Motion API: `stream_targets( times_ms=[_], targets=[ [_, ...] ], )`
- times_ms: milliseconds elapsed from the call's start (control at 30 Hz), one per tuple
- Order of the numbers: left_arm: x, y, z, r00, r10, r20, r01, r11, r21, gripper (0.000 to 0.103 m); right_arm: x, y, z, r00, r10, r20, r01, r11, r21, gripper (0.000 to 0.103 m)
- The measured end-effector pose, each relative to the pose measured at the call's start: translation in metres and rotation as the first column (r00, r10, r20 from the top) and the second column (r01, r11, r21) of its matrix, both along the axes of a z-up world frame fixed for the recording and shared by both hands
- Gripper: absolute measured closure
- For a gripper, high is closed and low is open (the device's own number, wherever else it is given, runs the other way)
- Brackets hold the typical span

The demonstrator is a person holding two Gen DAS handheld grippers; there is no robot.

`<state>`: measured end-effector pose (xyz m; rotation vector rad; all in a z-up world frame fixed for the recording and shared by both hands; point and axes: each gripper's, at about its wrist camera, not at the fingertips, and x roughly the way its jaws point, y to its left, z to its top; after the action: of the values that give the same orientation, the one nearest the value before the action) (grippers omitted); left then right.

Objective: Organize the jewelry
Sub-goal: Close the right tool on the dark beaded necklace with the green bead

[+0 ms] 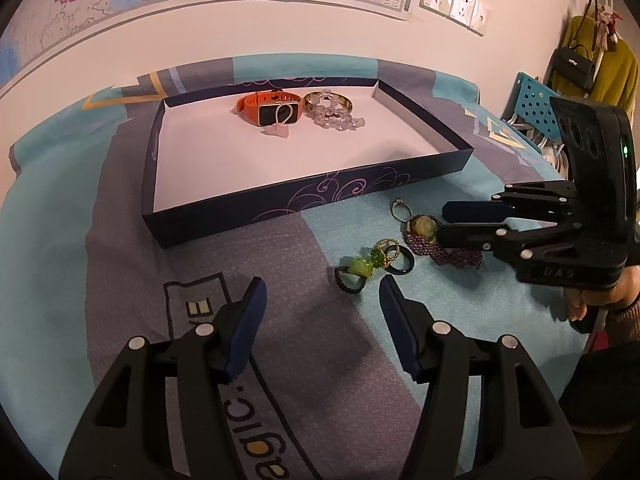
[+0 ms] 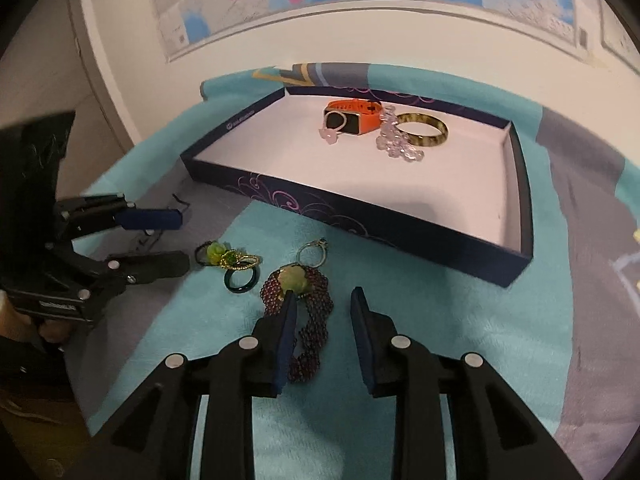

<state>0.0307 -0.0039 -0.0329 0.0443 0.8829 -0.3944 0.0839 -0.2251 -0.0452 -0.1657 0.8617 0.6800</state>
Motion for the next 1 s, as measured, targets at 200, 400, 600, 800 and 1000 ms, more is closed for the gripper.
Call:
stream_targets(
  times_ms=[200, 400, 600, 800, 1000],
  targets=[
    [-0.001, -0.001, 0.000, 1.000, -0.004, 0.004, 0.004, 1.000, 0.002, 0.044, 0.000, 0.002, 0.002, 1.000, 0.017, 0.000, -0.017, 1.000, 0.013, 0.096],
    [-0.002, -0.007, 0.001, 0.999, -0.035, 0.015, 0.035, 0.999, 0.018, 0.047, -0.006, -0.009, 0.022, 0.999, 0.040, -0.009, -0.038, 0.988, 0.148, 0.103],
    [0.002, -0.018, -0.003, 0.998, -0.065, 0.006, 0.065, 0.997, 0.040, 0.052, -0.016, -0.007, 0.034, 0.997, 0.082, -0.004, -0.079, 0.979, 0.190, 0.103],
    [0.005, -0.024, -0.005, 0.997, -0.077, 0.002, 0.077, 0.995, 0.057, 0.056, -0.005, -0.013, 0.015, 0.999, 0.005, -0.043, 0.001, 0.990, 0.142, 0.080],
    [0.007, -0.025, -0.006, 0.997, -0.077, 0.002, 0.076, 0.995, 0.062, 0.060, 0.000, -0.004, -0.001, 0.999, 0.004, -0.043, -0.001, 0.998, 0.062, 0.079]
  ],
)
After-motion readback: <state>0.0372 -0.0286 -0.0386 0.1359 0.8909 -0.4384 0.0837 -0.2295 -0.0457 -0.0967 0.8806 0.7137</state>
